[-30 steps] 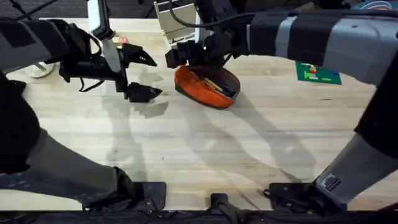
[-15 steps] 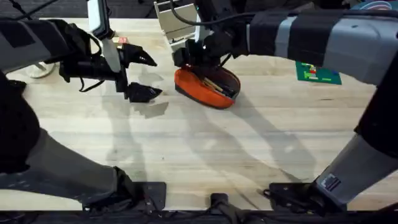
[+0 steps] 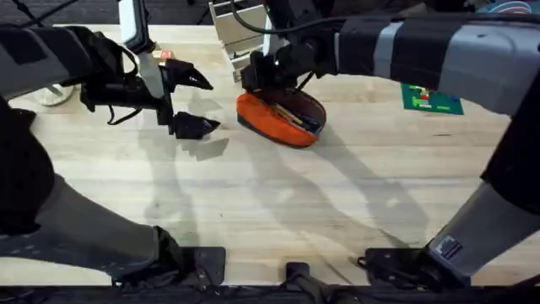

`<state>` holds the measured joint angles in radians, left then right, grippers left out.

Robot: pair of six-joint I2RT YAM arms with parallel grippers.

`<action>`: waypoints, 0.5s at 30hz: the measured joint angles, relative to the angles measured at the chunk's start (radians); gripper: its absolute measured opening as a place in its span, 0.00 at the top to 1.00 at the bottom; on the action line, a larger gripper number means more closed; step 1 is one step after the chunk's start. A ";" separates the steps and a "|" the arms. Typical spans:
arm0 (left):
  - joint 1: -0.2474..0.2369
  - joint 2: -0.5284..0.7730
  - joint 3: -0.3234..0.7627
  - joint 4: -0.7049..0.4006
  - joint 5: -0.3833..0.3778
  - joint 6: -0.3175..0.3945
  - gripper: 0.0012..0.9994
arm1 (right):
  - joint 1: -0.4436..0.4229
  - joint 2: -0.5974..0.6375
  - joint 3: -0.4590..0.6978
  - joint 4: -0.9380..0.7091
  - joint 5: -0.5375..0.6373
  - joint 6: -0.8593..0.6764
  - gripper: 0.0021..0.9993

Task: Unzip the bag, pick up the pens from the table one at a time and place them inside, then zip the bag closed.

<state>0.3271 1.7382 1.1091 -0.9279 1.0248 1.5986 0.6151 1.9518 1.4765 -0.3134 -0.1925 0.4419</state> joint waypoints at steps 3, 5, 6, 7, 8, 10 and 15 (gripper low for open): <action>0.000 0.000 0.000 0.000 0.000 0.000 0.01 | 0.000 0.000 0.000 0.000 -0.003 0.000 0.97; 0.000 0.000 0.000 0.000 0.000 0.000 0.01 | 0.000 0.000 0.000 0.000 -0.004 0.000 0.97; 0.000 0.000 0.000 0.000 0.000 0.000 0.01 | 0.000 0.000 0.000 0.000 -0.003 0.000 0.97; 0.000 0.000 0.000 0.000 0.000 0.000 0.01 | 0.000 -0.001 0.000 0.000 -0.004 0.000 0.97; 0.000 0.000 0.000 0.000 0.000 0.000 0.01 | 0.000 -0.002 0.000 -0.001 -0.004 0.000 0.97; 0.000 0.000 0.000 0.000 0.000 0.000 0.01 | 0.000 -0.012 0.000 -0.003 -0.005 -0.001 0.97; 0.000 0.000 0.000 0.000 0.000 0.000 0.01 | 0.000 -0.060 0.000 -0.008 -0.006 -0.005 0.97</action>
<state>0.3268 1.7382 1.1091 -0.9279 1.0248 1.5982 0.6151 1.8920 1.4765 -0.3210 -0.1989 0.4370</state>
